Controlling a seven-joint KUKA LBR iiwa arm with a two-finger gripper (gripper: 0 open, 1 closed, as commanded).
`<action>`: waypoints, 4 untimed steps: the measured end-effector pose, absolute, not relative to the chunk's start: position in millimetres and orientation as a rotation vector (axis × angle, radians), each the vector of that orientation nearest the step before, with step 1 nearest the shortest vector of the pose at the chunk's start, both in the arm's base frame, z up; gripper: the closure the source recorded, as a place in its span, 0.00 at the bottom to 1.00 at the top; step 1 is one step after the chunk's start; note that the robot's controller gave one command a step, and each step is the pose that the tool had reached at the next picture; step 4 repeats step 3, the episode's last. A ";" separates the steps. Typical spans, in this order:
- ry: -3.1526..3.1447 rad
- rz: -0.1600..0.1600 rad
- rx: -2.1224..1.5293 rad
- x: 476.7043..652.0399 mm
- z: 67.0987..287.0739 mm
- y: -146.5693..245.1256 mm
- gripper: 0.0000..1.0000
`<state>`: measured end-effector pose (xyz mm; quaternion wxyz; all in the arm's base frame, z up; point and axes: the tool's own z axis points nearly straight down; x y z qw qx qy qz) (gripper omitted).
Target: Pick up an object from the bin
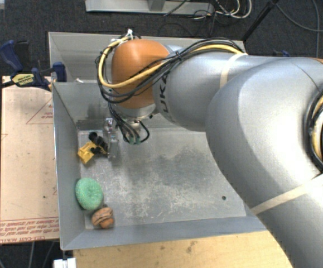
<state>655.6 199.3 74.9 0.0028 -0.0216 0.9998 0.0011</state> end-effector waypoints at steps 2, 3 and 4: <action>3.130 0.003 -0.123 645.1 166.0 223.8 1.00; 3.143 0.003 -0.132 640.3 214.9 210.2 1.00; 3.143 0.003 -0.132 640.3 214.9 210.2 1.00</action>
Offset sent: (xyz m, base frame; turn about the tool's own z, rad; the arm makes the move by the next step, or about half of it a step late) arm -0.0098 0.0418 0.0871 -0.0643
